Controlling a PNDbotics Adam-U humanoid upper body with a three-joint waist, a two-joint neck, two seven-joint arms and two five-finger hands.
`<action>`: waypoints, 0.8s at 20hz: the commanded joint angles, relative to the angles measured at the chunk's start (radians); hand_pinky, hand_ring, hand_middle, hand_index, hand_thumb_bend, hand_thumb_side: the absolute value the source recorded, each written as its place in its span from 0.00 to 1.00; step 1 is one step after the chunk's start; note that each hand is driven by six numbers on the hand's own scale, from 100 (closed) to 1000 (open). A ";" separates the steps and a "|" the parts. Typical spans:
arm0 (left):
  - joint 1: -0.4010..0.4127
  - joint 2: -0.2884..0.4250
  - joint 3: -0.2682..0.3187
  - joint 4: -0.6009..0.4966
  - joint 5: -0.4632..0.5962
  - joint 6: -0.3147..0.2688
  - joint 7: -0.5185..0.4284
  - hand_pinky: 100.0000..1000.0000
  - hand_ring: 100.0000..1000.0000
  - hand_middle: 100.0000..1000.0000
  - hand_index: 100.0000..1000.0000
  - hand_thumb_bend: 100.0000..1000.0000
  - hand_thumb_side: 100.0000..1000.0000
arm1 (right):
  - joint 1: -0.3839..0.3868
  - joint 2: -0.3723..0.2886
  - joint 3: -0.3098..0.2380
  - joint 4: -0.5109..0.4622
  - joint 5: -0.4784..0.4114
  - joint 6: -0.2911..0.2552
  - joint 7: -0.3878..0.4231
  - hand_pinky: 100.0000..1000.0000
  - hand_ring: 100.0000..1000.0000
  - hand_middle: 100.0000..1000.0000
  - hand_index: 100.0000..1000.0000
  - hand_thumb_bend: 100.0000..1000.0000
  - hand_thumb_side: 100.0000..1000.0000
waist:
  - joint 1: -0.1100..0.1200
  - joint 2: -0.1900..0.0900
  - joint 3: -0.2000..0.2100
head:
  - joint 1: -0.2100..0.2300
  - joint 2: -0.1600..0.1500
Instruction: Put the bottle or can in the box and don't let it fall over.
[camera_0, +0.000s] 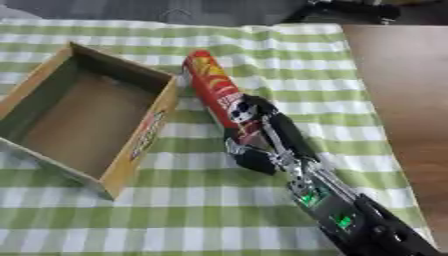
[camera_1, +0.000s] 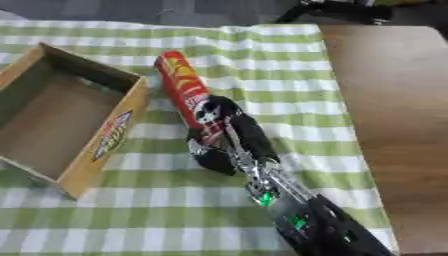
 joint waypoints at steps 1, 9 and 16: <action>-0.008 0.013 0.010 -0.019 0.004 -0.001 0.001 0.52 0.47 0.61 0.66 0.02 0.69 | -0.004 -0.026 -0.013 -0.025 0.002 -0.006 -0.049 0.24 0.72 0.66 0.81 0.00 0.00 | -0.003 -0.022 -0.001 | 0.000 -0.007; -0.007 0.014 0.010 -0.019 0.004 -0.001 0.001 0.53 0.47 0.61 0.66 0.02 0.69 | -0.011 -0.049 -0.027 -0.075 -0.033 -0.091 -0.158 0.22 0.70 0.63 0.79 0.00 0.00 | -0.002 -0.022 -0.004 | -0.001 -0.007; -0.006 0.014 0.010 -0.019 0.004 0.000 0.001 0.53 0.47 0.61 0.66 0.02 0.68 | -0.021 -0.069 -0.044 -0.123 -0.061 -0.147 -0.223 0.20 0.67 0.61 0.77 0.00 0.00 | -0.001 -0.023 -0.006 | -0.001 -0.008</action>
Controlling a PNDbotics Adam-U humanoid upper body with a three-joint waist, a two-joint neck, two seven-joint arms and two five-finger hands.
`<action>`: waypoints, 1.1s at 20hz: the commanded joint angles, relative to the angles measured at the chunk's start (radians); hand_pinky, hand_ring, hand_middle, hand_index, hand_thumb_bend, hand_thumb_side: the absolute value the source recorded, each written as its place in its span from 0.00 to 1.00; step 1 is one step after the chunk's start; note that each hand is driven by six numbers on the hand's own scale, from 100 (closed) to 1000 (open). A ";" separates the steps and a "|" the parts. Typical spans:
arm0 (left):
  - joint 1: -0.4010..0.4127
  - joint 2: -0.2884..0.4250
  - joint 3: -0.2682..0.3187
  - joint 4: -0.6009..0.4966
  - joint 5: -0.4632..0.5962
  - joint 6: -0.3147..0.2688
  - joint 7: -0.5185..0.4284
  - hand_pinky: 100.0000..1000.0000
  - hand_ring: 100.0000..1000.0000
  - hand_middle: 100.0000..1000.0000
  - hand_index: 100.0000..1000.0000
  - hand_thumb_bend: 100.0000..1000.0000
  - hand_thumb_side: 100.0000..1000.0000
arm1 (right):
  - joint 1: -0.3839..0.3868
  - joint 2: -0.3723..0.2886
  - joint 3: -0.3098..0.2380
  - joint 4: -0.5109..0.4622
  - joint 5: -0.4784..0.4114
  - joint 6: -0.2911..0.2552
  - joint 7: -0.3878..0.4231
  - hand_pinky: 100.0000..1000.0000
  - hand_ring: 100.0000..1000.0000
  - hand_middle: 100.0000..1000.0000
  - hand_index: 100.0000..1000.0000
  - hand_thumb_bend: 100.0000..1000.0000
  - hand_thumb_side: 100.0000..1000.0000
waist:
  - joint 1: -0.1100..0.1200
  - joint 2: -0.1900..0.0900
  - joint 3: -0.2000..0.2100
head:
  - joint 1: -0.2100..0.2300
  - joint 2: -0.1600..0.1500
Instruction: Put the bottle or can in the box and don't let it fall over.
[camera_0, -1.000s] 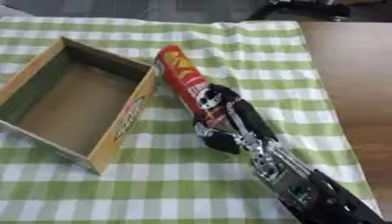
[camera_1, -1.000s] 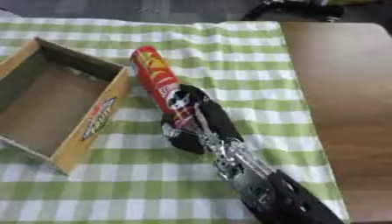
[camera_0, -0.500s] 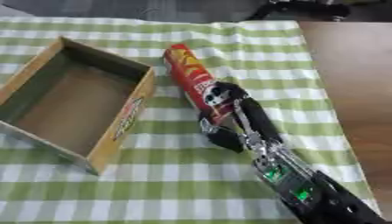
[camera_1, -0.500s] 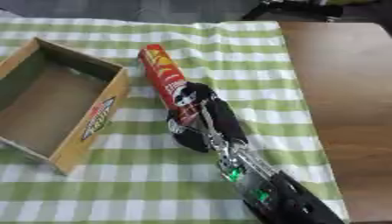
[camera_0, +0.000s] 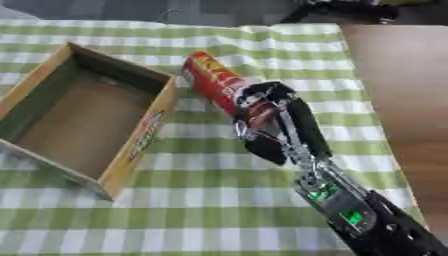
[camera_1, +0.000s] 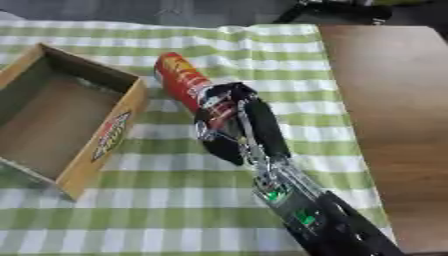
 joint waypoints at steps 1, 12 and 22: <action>-0.006 0.014 0.010 -0.019 0.004 0.000 0.001 0.53 0.47 0.61 0.66 0.02 0.68 | -0.016 -0.028 -0.017 -0.047 -0.016 -0.021 -0.030 0.20 0.67 0.60 0.76 0.00 0.00 | -0.001 -0.023 0.000 | -0.001 -0.007; -0.005 0.015 0.010 -0.019 0.005 0.001 0.002 0.53 0.46 0.61 0.66 0.02 0.68 | -0.048 -0.069 -0.050 -0.128 -0.042 -0.106 -0.104 0.20 0.61 0.56 0.72 0.00 0.00 | -0.001 -0.025 -0.001 | 0.000 -0.009; -0.005 0.014 0.011 -0.019 0.005 0.001 0.002 0.53 0.46 0.61 0.66 0.02 0.68 | -0.069 -0.093 -0.077 -0.158 -0.039 -0.167 -0.151 0.21 0.58 0.53 0.70 0.00 0.00 | 0.001 -0.025 -0.001 | 0.001 -0.014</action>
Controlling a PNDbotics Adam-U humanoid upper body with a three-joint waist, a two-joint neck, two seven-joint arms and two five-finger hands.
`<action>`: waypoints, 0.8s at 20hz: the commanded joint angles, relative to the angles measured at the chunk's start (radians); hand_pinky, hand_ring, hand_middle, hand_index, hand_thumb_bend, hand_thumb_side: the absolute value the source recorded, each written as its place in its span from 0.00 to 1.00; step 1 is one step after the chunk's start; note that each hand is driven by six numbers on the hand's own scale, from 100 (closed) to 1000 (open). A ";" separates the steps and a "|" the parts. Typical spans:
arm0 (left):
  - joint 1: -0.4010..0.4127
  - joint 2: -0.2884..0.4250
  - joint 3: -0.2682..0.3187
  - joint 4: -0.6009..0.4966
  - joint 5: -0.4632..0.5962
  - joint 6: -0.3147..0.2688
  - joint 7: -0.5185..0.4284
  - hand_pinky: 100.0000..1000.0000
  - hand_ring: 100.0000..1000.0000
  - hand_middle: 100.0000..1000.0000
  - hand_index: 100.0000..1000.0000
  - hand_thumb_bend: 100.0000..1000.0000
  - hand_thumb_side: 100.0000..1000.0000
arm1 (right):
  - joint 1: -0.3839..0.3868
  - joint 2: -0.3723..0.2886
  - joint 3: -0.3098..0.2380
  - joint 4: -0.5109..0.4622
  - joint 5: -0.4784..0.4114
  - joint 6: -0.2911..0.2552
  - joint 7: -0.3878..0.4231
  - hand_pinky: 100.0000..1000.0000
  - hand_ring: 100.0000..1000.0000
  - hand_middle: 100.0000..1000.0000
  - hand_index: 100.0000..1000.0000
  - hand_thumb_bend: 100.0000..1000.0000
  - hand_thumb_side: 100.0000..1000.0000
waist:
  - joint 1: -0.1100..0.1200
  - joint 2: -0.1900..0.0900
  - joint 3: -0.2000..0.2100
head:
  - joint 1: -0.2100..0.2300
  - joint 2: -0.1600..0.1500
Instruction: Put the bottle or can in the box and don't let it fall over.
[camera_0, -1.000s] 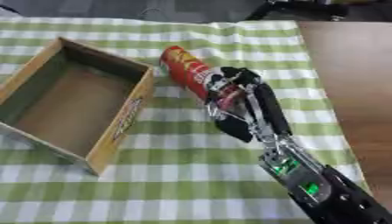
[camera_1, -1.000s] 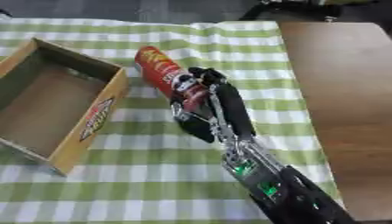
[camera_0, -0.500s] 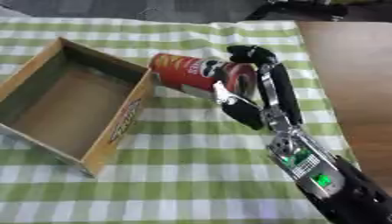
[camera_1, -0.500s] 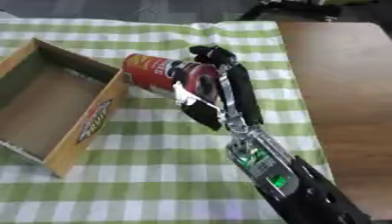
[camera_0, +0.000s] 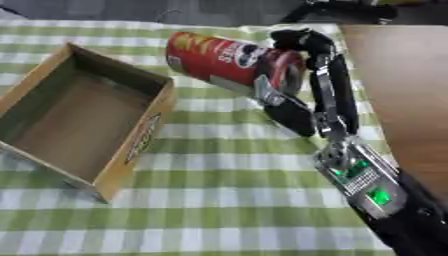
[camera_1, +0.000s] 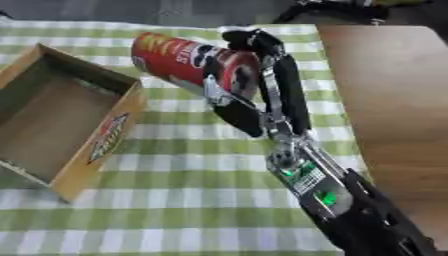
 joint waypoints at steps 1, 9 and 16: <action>-0.005 0.014 0.011 -0.019 0.005 0.000 0.001 0.53 0.46 0.61 0.66 0.02 0.68 | -0.023 -0.029 -0.023 -0.035 -0.003 -0.019 -0.019 0.21 0.58 0.53 0.70 0.00 0.00 | 0.002 -0.025 0.000 | 0.001 -0.015; -0.005 0.015 0.011 -0.020 0.004 0.000 0.000 0.53 0.46 0.61 0.66 0.02 0.68 | -0.068 -0.032 -0.024 -0.090 -0.044 -0.044 -0.033 0.22 0.55 0.52 0.69 0.00 0.00 | 0.002 -0.029 0.000 | 0.002 -0.020; -0.004 0.016 0.010 -0.019 0.002 0.000 0.000 0.53 0.46 0.61 0.66 0.03 0.68 | -0.151 0.006 0.015 -0.101 -0.090 -0.063 0.006 0.22 0.55 0.51 0.69 0.00 0.00 | 0.000 -0.033 0.005 | 0.000 -0.018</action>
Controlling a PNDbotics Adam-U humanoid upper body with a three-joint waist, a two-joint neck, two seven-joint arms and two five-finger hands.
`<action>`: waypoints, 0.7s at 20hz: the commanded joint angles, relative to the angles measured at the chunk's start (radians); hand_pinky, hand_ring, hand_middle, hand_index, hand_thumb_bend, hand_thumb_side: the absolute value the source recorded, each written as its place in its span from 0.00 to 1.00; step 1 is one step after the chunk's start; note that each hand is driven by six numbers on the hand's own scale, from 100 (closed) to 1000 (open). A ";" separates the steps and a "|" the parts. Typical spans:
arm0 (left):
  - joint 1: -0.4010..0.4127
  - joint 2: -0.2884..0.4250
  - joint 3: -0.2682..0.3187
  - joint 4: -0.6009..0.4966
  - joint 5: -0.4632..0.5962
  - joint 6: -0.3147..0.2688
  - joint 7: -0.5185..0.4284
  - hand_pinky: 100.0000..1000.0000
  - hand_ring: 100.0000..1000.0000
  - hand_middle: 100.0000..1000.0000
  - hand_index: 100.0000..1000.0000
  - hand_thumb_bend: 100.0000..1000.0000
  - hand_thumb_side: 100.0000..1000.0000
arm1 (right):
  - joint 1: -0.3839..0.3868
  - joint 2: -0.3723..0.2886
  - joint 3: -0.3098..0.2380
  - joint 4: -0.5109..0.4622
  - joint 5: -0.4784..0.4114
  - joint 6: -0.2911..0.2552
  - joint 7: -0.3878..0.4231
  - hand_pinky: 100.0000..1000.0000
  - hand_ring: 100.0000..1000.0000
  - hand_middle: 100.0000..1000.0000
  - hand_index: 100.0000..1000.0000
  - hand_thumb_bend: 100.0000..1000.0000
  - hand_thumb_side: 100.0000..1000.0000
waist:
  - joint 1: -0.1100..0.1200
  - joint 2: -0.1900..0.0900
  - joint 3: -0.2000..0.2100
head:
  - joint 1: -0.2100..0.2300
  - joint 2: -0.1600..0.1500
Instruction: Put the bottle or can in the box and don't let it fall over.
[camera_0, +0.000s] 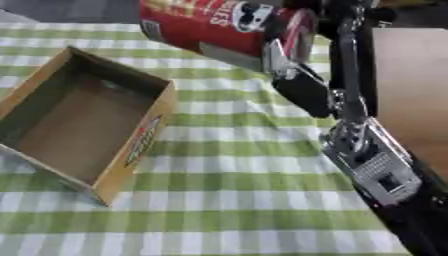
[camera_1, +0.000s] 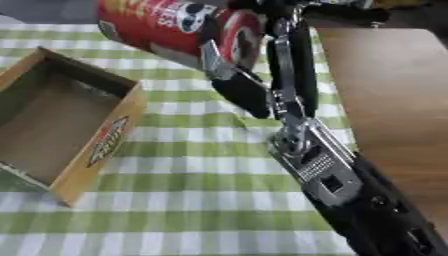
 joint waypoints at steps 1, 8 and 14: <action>-0.004 0.016 0.010 -0.020 0.001 0.000 0.000 0.53 0.46 0.61 0.66 0.03 0.68 | -0.036 0.010 0.012 -0.028 -0.020 -0.006 0.020 0.22 0.55 0.51 0.69 0.00 0.00 | 0.000 -0.033 0.004 | -0.001 -0.009; -0.005 0.015 0.013 -0.021 -0.001 -0.001 0.003 0.53 0.46 0.61 0.66 0.03 0.68 | -0.088 0.050 0.046 -0.028 -0.040 0.009 0.058 0.22 0.54 0.51 0.68 0.00 0.00 | -0.003 -0.033 0.017 | -0.005 -0.011; -0.010 0.014 0.011 -0.021 -0.002 -0.004 0.004 0.54 0.46 0.61 0.66 0.03 0.68 | -0.128 0.074 0.063 -0.026 -0.059 0.012 0.076 0.21 0.54 0.51 0.69 0.00 0.00 | -0.006 -0.032 0.022 | -0.012 -0.015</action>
